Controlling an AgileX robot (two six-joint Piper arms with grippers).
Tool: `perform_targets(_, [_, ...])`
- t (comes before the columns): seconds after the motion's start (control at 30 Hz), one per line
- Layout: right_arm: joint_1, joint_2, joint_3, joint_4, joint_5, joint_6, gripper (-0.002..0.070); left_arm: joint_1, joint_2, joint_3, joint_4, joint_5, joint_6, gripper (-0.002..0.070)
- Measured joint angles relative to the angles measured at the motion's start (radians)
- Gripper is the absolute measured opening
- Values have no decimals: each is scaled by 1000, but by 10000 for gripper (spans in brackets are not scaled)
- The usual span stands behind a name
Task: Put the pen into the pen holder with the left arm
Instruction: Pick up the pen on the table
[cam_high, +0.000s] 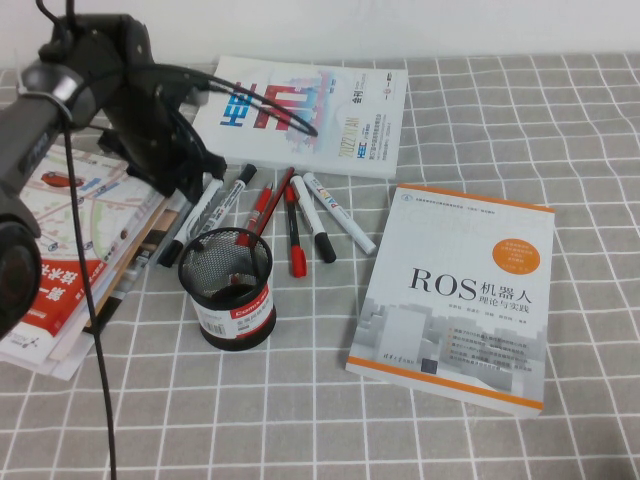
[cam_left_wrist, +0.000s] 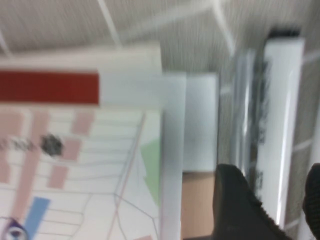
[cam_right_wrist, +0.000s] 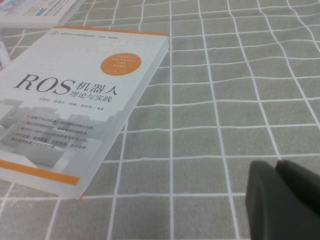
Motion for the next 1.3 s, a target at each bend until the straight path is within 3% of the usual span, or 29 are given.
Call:
perform_targets(0.97, [0, 0, 0, 0, 0, 0, -15, 0, 41, -26, 40, 0, 16, 266])
perform_targets(1.3, [0, 0, 0, 0, 0, 0, -15, 0, 58, -26, 48, 0, 18, 161])
